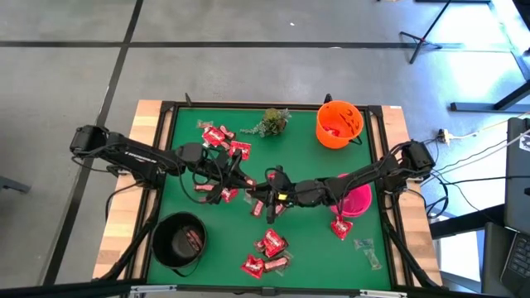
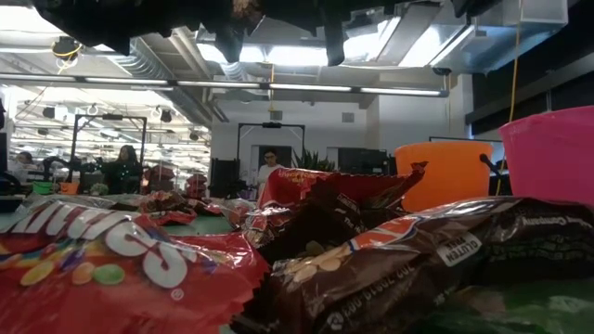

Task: Sort candy
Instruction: Put the brown chocolate bar into the black bucket

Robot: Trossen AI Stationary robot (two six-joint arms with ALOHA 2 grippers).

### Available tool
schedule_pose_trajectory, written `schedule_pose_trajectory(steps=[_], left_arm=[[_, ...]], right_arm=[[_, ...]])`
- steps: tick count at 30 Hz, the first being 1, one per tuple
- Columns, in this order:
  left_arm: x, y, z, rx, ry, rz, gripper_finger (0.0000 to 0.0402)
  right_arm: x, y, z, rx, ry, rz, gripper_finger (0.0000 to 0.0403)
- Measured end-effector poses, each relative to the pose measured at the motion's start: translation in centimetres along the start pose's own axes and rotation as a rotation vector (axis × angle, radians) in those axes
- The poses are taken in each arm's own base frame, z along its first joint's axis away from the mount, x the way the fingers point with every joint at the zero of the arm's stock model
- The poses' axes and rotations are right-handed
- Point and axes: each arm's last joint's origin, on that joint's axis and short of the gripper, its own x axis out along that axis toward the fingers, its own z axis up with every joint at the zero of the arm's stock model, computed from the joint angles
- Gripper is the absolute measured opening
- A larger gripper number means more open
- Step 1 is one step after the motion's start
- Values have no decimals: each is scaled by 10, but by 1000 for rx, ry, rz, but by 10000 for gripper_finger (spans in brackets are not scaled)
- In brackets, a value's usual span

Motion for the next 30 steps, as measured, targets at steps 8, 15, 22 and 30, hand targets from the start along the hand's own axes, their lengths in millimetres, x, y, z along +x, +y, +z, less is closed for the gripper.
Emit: schedule_pose_trajectory(steps=[8, 15, 22, 30], left_arm=[[-6, 3, 7, -14, -2, -30, 19], [-24, 2, 22, -35, 47, -48, 18], [-46, -19, 66, 29, 190, -42, 18], [-67, -61, 122, 125, 388, 101, 18]], right_arm=[[-1, 2, 1, 16, 21, 53, 142], [-14, 9, 13, 30, 79, 98, 211], [-44, 30, 26, 2, 114, 63, 218], [-62, 45, 23, -44, 128, 0, 218]])
